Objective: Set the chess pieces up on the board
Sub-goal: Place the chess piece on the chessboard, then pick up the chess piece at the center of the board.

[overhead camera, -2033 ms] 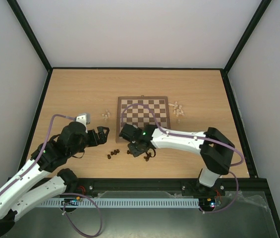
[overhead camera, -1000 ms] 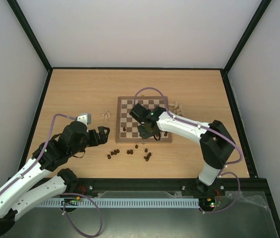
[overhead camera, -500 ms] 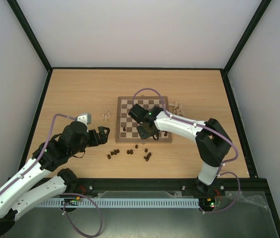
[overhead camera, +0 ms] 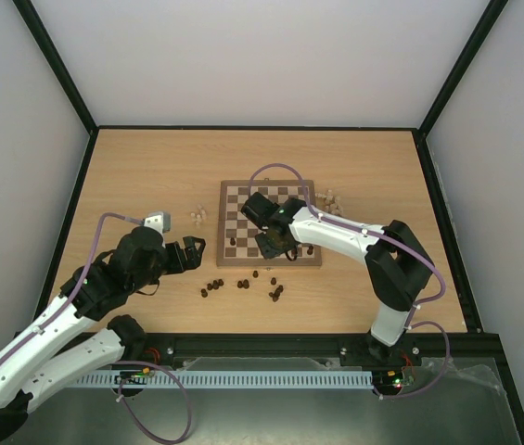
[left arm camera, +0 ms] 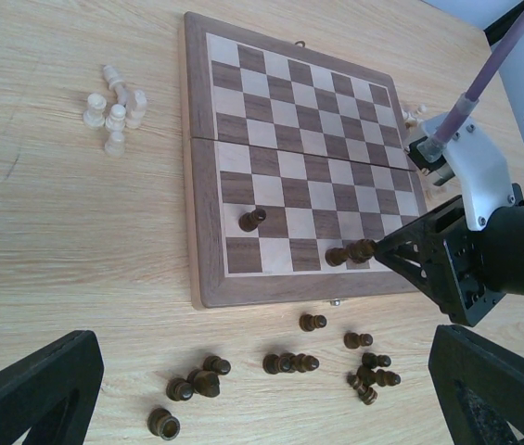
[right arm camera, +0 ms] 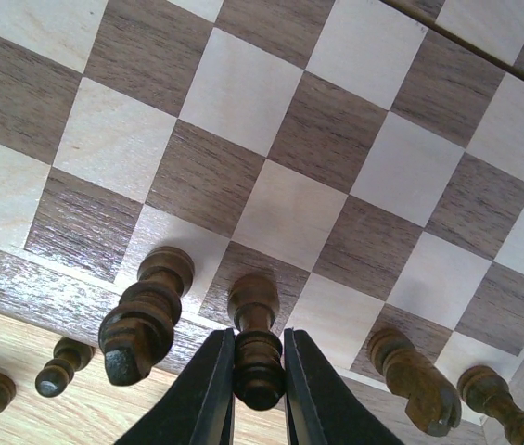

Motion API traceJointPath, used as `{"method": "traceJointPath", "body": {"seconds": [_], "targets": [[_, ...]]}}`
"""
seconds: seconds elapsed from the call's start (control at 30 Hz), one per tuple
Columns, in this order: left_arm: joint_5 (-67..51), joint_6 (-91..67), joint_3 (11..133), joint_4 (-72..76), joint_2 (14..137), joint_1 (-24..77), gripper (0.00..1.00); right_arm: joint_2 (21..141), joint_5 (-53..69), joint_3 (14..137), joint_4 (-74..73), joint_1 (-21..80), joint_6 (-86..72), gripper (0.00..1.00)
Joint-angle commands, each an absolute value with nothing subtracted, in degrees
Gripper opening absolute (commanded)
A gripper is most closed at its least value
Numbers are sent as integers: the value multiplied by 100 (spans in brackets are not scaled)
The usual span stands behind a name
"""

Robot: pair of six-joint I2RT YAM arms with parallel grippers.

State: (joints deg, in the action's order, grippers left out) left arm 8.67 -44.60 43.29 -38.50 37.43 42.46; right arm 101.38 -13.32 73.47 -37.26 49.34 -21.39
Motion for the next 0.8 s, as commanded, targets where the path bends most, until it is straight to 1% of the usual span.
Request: {"method": "traceJointPath", "body": {"seconds": [0.0,0.2,0.3,0.47,0.63,0.77], "targets": [[949,-4482,4280,-3896,3700,4263,100,10260,-1258,7460,-3830,4902,-2065,14],[957,-4491,4274,-3894,3713,4263,100,10104,-1297,7457,-3898,4904,-2083,23],[958,-4484,4272,-3893,3724,4263,100,10028,-1342,7492,-3950,4898,-2092,26],[967,-4491,4279,-3892,3727,4263,99,9855,-1455,7565,-4061,4904,-2116,29],[974,-4509,4275,-3885,3735,4263,99,9408,-1485,7584,-4221,4904,-2192,32],[976,-4509,4286,-3879,3748,4263,99,8890,-1057,7438,-4249,4913,-2230,32]]}}
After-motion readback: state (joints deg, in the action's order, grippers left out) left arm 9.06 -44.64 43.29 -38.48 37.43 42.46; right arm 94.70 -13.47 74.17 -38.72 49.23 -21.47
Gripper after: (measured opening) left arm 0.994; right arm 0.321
